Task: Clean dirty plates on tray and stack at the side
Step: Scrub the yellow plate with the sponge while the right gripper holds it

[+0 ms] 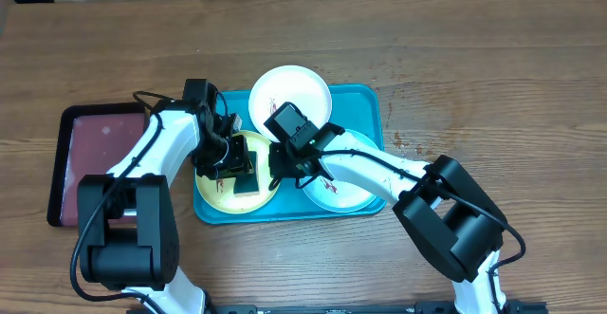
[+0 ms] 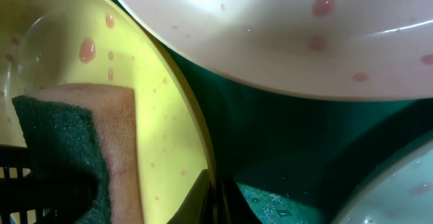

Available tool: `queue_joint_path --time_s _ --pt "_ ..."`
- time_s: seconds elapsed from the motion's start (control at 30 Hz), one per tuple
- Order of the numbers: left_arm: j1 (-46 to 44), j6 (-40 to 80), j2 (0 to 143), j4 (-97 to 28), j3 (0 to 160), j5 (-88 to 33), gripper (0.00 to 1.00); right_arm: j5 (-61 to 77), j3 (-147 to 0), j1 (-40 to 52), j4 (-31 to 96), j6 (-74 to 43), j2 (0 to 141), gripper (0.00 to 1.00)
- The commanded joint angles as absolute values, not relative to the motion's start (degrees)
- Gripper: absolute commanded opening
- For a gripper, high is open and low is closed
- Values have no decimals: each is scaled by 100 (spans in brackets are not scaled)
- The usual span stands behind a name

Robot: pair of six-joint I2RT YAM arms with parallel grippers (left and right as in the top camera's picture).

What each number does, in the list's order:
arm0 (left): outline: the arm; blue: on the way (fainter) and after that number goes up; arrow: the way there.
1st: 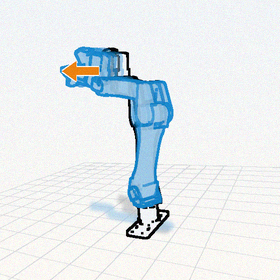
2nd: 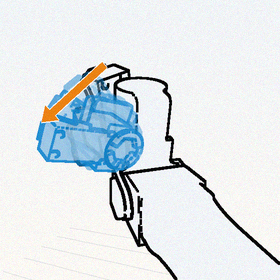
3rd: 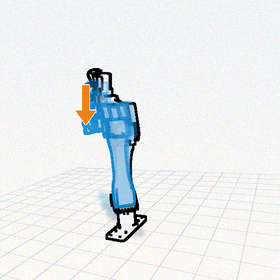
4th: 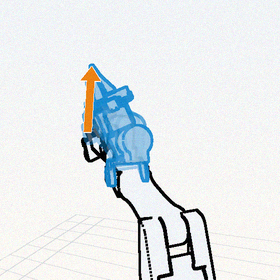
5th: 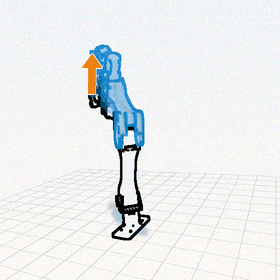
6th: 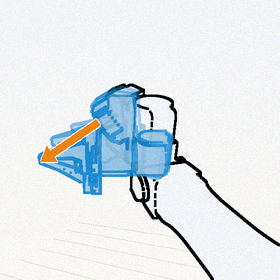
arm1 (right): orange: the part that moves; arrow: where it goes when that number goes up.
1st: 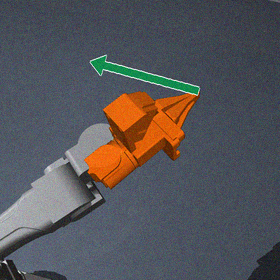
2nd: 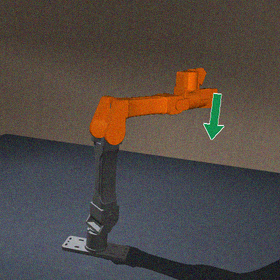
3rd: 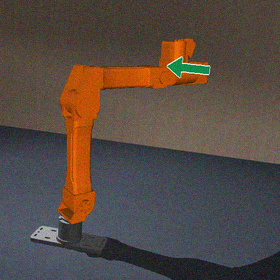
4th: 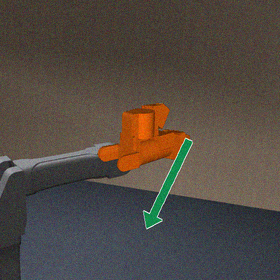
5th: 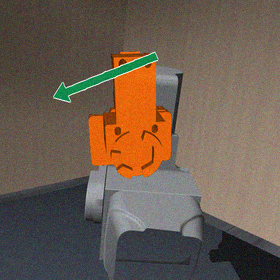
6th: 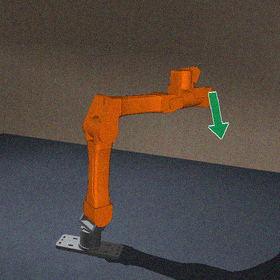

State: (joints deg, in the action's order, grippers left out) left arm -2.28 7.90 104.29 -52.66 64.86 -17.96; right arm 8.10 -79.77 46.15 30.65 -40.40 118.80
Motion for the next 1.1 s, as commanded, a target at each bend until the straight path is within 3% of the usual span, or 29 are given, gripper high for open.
queue_joint_path --time_s 0.0,0.2,0.77,0.93,1.07 --pt "-270 777 10499 -5260 6416 -1804 32 749 -7983 4589 3022 -4010 11961 4" --pt "-270 1439 10499 -5264 6416 -668 4 749 -7983 4589 3024 -4007 11961 4" --pt "-266 1739 10499 -5065 6410 2421 4 753 -7983 4447 3162 -4007 11961 4" --pt "-266 1737 10481 -5513 6921 2421 4 755 -7983 4418 3159 -4007 11961 4" --pt "-266 1702 10451 -6075 7787 1437 4 753 -7983 4418 3142 -4007 11961 4"
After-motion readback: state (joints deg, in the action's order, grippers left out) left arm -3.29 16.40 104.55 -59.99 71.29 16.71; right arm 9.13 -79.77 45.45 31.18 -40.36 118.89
